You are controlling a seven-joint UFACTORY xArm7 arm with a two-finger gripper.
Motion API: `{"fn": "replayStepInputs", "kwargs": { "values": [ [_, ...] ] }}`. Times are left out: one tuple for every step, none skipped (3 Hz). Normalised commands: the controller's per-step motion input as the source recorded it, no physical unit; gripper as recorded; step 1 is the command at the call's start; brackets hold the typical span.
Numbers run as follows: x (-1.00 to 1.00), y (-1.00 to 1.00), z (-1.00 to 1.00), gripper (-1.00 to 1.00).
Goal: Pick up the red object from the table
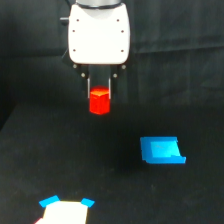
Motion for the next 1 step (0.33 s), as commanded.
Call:
{"fn": "replayStepInputs", "kwargs": {
  "values": [
    [0.84,-0.65,0.47,-0.91]
  ]
}}
